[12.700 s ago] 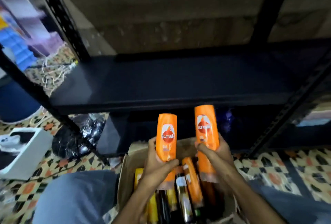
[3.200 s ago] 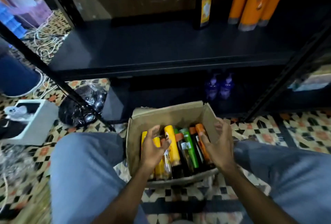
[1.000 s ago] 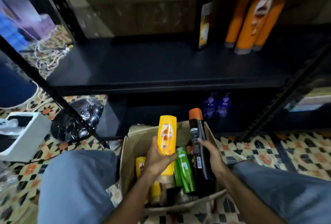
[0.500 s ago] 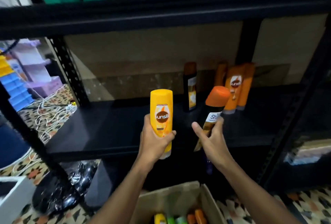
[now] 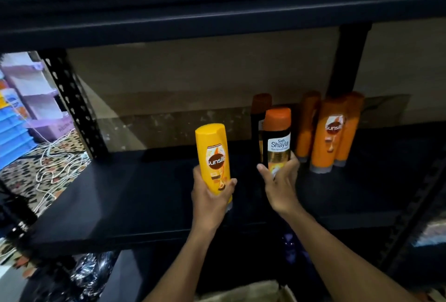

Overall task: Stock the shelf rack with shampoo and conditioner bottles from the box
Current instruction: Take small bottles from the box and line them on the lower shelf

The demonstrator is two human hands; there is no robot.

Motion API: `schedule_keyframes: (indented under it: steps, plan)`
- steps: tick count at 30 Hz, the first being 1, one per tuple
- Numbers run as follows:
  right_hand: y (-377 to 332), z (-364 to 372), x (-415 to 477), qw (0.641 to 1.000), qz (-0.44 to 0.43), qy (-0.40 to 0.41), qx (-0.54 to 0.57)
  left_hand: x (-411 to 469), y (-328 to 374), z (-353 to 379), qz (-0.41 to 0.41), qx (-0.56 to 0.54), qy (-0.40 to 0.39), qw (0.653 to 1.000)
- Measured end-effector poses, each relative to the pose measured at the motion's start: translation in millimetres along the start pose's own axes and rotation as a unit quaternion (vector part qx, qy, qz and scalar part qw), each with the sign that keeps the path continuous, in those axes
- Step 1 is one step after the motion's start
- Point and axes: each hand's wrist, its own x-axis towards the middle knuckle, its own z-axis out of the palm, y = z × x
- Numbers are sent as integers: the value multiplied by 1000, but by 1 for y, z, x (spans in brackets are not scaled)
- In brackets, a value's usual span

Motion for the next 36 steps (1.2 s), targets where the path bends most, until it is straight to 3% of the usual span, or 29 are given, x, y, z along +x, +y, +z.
schedule_keyframes:
  steps: [17, 36]
  plan:
    - [20, 24, 43, 995, -5, 76, -69, 29, -13, 26, -15, -28, 8, 999]
    - [19, 18, 28, 980, 53, 126, -142, 24, -14, 27, -28, -29, 10, 999]
